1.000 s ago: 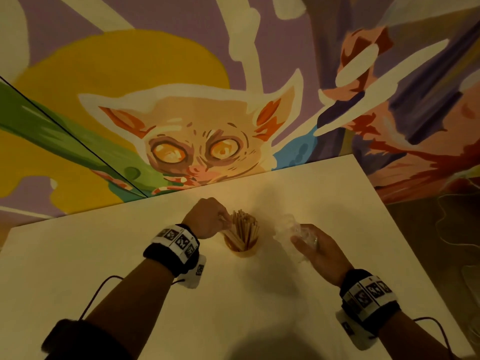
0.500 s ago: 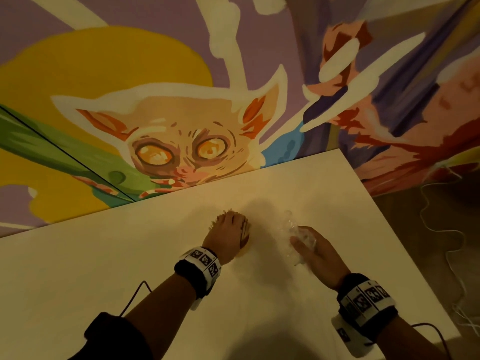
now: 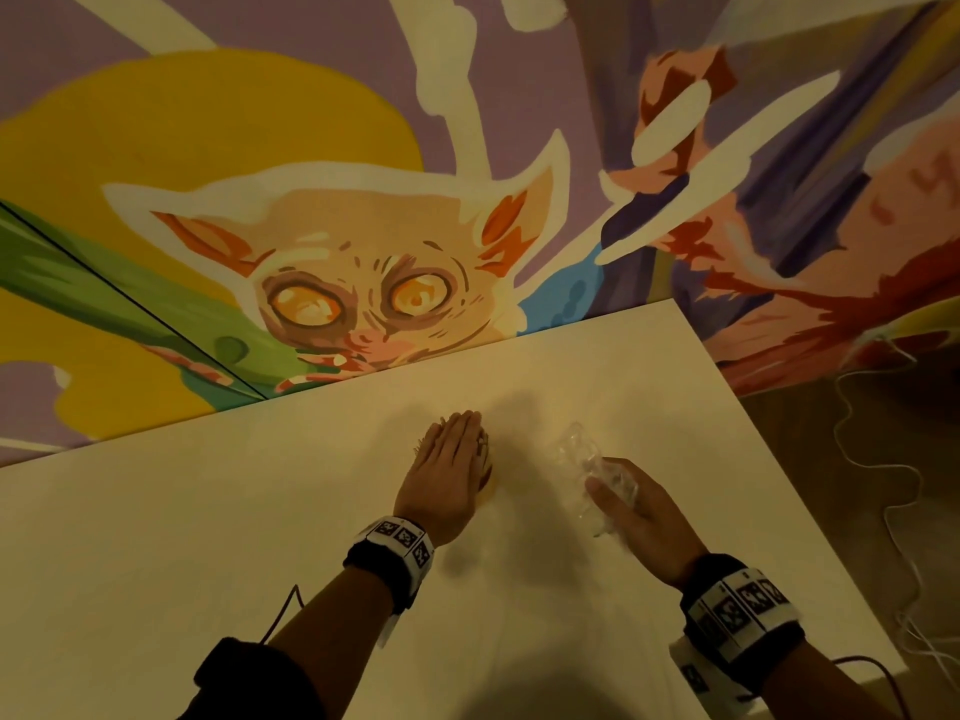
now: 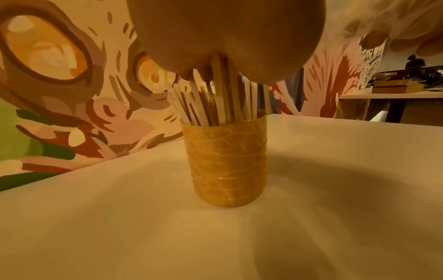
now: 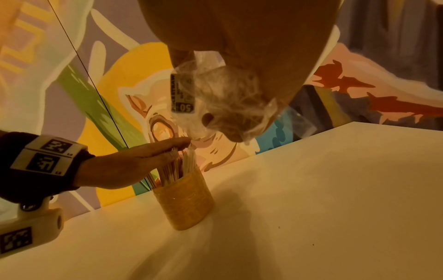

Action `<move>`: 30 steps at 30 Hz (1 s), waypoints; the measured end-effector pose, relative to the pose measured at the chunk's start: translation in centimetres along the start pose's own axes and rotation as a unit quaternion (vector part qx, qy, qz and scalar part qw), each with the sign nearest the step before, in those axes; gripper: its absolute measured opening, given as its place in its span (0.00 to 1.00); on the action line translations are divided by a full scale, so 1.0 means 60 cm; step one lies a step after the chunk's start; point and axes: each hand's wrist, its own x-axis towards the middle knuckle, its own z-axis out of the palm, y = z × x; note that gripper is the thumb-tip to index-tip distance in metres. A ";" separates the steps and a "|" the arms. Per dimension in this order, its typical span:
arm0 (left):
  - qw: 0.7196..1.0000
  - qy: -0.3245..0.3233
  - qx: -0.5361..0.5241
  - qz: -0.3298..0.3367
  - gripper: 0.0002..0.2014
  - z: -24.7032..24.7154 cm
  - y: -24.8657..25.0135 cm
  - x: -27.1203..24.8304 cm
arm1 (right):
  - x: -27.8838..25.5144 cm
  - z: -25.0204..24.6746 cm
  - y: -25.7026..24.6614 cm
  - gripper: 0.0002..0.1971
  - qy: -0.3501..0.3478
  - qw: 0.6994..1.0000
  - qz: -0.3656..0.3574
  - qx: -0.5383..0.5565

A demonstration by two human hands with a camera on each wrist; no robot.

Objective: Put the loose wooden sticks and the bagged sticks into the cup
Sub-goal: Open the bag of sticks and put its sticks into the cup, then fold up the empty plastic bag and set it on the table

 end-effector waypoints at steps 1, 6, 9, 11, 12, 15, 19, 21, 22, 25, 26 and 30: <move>1.000 0.001 0.007 0.003 0.30 0.001 0.000 0.002 | 0.000 -0.001 0.000 0.22 0.001 1.000 0.000 0.004; 0.999 -0.006 0.048 -0.001 0.32 0.017 -0.002 0.005 | 0.000 -0.007 0.001 0.28 0.007 1.000 -0.005 0.014; 0.998 -0.020 0.057 -0.001 0.34 0.019 -0.002 0.005 | -0.001 -0.010 -0.002 0.25 0.008 1.000 -0.011 0.020; 0.999 -0.024 0.048 0.000 0.35 0.011 -0.001 0.003 | -0.004 -0.010 -0.008 0.24 0.004 1.000 -0.014 0.028; 0.999 -0.017 0.042 0.001 0.34 0.004 0.002 0.002 | -0.006 -0.011 -0.012 0.24 0.002 0.999 -0.015 0.035; 0.998 0.059 0.029 0.017 0.31 -0.029 0.019 0.001 | -0.009 -0.015 -0.023 0.25 -0.001 0.999 -0.017 0.052; 0.974 0.168 -0.137 0.064 0.24 -0.072 0.068 -0.008 | -0.014 -0.021 -0.033 0.26 -0.014 0.998 -0.010 0.058; 0.949 0.086 -0.298 0.049 0.24 -0.091 0.107 -0.010 | -0.018 -0.026 -0.032 0.27 -0.028 0.998 -0.013 0.061; 0.926 0.031 -0.376 0.033 0.25 -0.096 0.126 -0.008 | -0.019 -0.030 -0.030 0.28 -0.036 0.997 -0.015 0.063; 0.854 -0.042 -0.518 -0.020 0.26 -0.086 0.169 0.009 | -0.028 -0.042 -0.024 0.29 -0.068 0.997 -0.019 0.043; 0.850 -0.030 -0.526 -0.025 0.22 -0.079 0.176 0.016 | -0.031 -0.047 -0.022 0.31 -0.076 0.996 -0.017 0.043; 0.848 0.025 -0.529 -0.031 0.07 -0.067 0.188 0.042 | -0.042 -0.078 -0.005 0.33 -0.086 0.996 0.012 0.035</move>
